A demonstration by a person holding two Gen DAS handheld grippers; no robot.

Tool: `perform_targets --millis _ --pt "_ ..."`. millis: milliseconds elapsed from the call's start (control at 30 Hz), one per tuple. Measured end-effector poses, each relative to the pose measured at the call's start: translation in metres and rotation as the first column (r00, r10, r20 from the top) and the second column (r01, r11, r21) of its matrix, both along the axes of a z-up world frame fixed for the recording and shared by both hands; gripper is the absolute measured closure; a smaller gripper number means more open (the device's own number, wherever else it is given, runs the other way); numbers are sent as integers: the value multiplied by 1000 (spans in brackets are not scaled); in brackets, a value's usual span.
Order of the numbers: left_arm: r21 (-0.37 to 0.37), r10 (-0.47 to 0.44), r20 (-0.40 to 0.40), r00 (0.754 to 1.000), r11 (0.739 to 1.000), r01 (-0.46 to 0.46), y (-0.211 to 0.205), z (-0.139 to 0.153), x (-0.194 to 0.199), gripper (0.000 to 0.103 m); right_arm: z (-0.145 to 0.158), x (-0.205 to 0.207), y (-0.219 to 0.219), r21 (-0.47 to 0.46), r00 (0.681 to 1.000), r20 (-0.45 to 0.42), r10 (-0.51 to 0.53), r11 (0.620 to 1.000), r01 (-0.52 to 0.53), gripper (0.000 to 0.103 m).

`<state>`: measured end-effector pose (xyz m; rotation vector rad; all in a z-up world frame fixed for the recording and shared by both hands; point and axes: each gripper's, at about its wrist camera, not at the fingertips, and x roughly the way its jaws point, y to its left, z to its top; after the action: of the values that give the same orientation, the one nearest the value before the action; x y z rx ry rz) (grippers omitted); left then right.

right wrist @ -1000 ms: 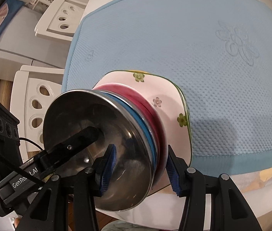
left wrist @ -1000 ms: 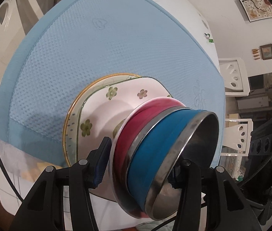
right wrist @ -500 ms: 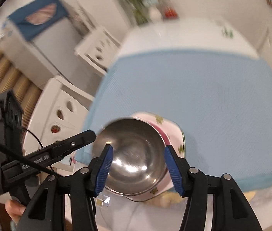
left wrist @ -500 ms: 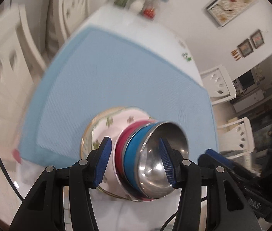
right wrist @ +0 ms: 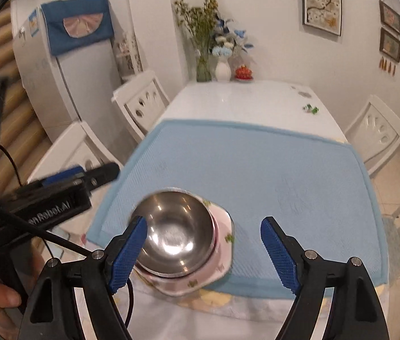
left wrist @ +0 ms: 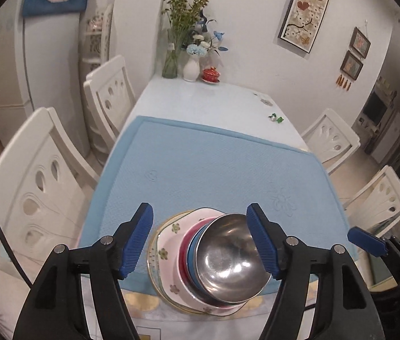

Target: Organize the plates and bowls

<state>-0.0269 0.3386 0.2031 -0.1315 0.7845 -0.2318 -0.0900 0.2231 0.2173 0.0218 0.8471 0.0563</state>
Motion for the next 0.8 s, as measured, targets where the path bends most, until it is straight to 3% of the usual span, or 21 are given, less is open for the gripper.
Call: perform_targets --millis 100,200,367,600,800 --pt "25 16 9 1000 1000 -16 -6 2 -9 32 -13 8 -6 -43 996 -87 -24 999 20 22" --pt "32 56 7 998 998 -56 -8 5 -20 32 -23 12 -16 10 985 -172 7 1000 -5 22" --pt "8 93 -16 996 996 -93 -11 10 -40 32 -16 -6 -21 11 981 -190 44 999 -43 22" --pt "47 124 -31 992 991 -122 -28 11 -94 32 -6 -61 -23 34 983 -179 44 999 -38 22" --pt "57 180 -53 982 983 -177 -18 10 -133 32 -8 -92 -19 84 978 -197 67 995 -51 22"
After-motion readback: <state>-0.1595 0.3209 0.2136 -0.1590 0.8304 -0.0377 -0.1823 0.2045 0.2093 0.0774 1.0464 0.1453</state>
